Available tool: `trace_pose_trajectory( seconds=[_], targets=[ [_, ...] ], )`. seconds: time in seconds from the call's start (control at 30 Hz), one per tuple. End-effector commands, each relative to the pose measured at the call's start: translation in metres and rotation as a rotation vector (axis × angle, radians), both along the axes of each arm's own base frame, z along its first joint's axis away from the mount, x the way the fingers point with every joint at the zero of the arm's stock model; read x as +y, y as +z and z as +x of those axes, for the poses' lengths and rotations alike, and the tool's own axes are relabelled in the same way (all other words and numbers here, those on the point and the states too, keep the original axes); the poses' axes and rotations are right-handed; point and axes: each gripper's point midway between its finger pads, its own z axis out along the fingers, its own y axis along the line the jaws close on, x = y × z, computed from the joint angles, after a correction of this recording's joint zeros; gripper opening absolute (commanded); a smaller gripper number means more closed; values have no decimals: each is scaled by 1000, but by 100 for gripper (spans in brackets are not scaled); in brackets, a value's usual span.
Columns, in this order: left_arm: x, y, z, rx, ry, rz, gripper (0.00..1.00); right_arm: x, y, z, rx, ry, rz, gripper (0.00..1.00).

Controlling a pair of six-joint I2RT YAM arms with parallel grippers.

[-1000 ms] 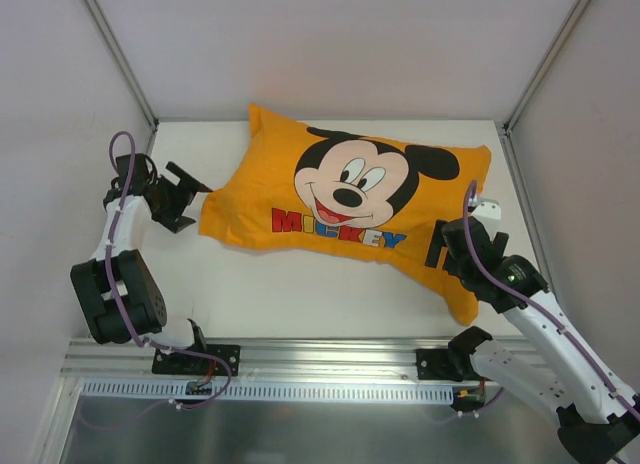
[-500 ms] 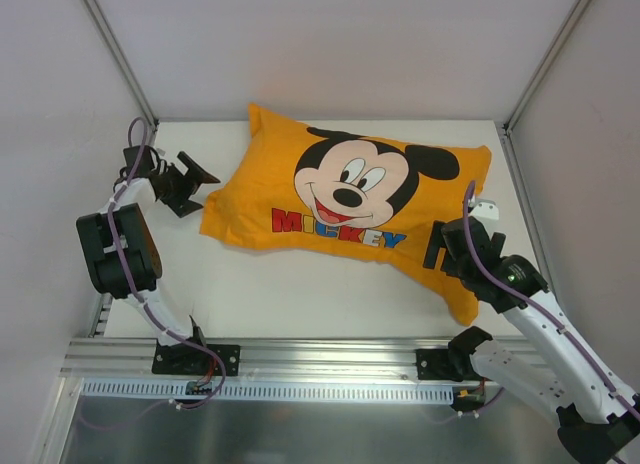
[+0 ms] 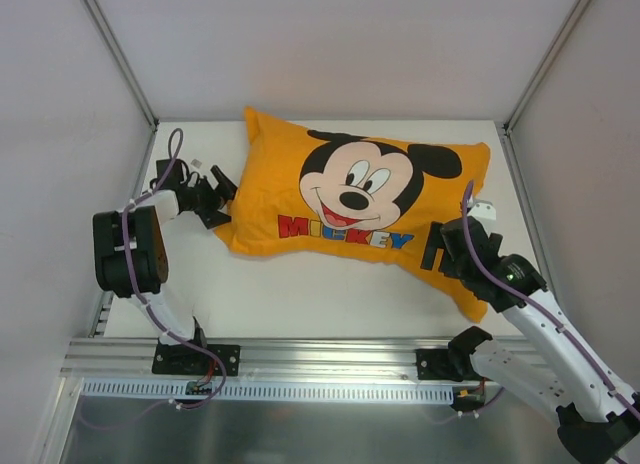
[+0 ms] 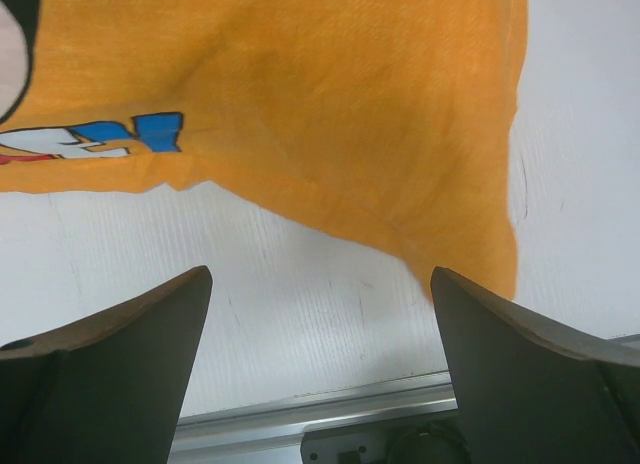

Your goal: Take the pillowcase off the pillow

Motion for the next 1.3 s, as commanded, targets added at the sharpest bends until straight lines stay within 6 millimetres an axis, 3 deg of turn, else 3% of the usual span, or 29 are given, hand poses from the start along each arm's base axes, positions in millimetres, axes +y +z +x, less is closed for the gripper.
trace_pose_trajectory(
  seconds=[0.0, 0.27, 0.37, 0.4, 0.43, 0.53, 0.63, 0.77, 1.0, 1.13, 1.27],
  targets=[
    [-16, 25, -21, -77, -27, 32, 97, 0, -4, -3, 2, -5, 13, 96],
    [-78, 52, -84, -167, -137, 12, 98, 5, -10, 2, 23, 2, 9, 96],
    [-71, 58, -92, -213, -113, 59, 99, 7, -9, 2, 25, 7, 13, 96],
    [-66, 68, -95, -255, -95, 98, 99, 7, -9, 2, 24, 7, 9, 96],
    [-54, 63, -96, -246, -60, 173, 99, 5, -8, 2, 20, 10, 5, 96],
    [-39, 76, -99, -319, -31, 272, 99, 3, -7, 2, 13, 8, -5, 96],
    [-49, 87, -107, -379, -119, 283, 99, 4, -8, 3, 14, 10, -6, 96],
    [-88, 105, -135, -426, -312, 325, 99, 9, -9, 6, 29, 19, -2, 96],
    [-104, 90, -175, -408, -392, 358, 99, 9, -7, 7, 23, 20, 1, 96],
    [-108, 78, -172, -390, -439, 429, 99, 12, -7, 9, 25, 28, 8, 96],
    [-125, 56, -174, -331, -527, 488, 99, 14, -6, 8, 27, 29, 18, 96]
  ],
)
